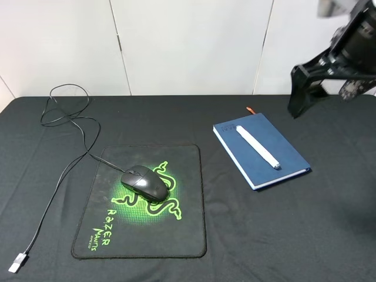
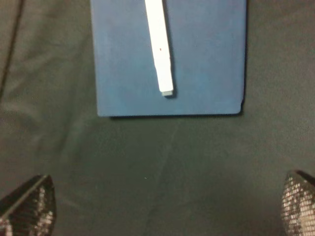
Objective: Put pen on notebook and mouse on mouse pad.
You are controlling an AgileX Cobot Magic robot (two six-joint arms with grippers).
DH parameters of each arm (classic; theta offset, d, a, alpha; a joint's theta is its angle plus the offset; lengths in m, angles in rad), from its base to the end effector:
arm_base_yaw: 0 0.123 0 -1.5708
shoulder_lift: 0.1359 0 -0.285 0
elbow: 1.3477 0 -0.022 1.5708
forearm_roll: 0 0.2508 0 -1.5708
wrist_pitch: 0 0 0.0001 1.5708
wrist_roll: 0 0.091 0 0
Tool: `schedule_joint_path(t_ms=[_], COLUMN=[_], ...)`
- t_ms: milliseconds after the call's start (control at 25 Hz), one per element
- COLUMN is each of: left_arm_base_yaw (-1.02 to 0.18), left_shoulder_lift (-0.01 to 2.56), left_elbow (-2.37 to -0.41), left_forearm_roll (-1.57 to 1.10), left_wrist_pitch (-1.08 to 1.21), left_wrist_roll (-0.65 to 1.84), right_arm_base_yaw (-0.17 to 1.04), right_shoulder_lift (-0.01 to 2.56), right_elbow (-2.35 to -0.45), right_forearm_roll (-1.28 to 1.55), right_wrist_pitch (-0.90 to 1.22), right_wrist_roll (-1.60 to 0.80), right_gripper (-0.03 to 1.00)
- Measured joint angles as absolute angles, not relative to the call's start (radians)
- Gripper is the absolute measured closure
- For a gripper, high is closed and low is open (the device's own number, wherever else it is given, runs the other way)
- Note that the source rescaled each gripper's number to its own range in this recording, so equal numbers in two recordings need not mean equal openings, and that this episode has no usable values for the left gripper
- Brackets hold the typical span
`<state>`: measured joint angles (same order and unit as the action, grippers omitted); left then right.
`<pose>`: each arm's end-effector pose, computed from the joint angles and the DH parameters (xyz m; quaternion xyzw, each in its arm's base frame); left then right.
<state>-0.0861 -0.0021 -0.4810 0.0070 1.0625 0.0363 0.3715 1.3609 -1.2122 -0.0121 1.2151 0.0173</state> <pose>-0.0030 0.0008 0.2718 0.0524 0.8565 -0.0093 0.5135 0.2398 0.0923 0.3267 -0.1755 0.9735 0.0225 0.1449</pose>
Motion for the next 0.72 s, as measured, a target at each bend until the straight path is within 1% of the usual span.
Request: schedule_joint_path(t_ms=[200, 280, 720], left_arm_base_yaw=[-0.086, -0.086, -0.086], left_shoulder_lift=[-0.002, -0.002, -0.002], left_elbow=[-0.481, -0.481, -0.481], left_forearm_roll=[0.007, 0.007, 0.007], left_wrist_pitch=[1.063, 1.063, 1.063], left_wrist_roll=[0.036, 0.036, 0.036], right_arm_base_yaw=[0.372, 0.372, 0.372], right_shoulder_lift=[1.243, 1.187, 0.809], right_elbow=[-1.209, -1.181, -0.881], right_forearm_roll=[0.036, 0.042, 0.051], right_wrist_pitch=[1.217, 1.217, 1.221], right_wrist_roll=[0.017, 0.017, 0.017], right_gripper=[-0.03, -0.03, -0.03])
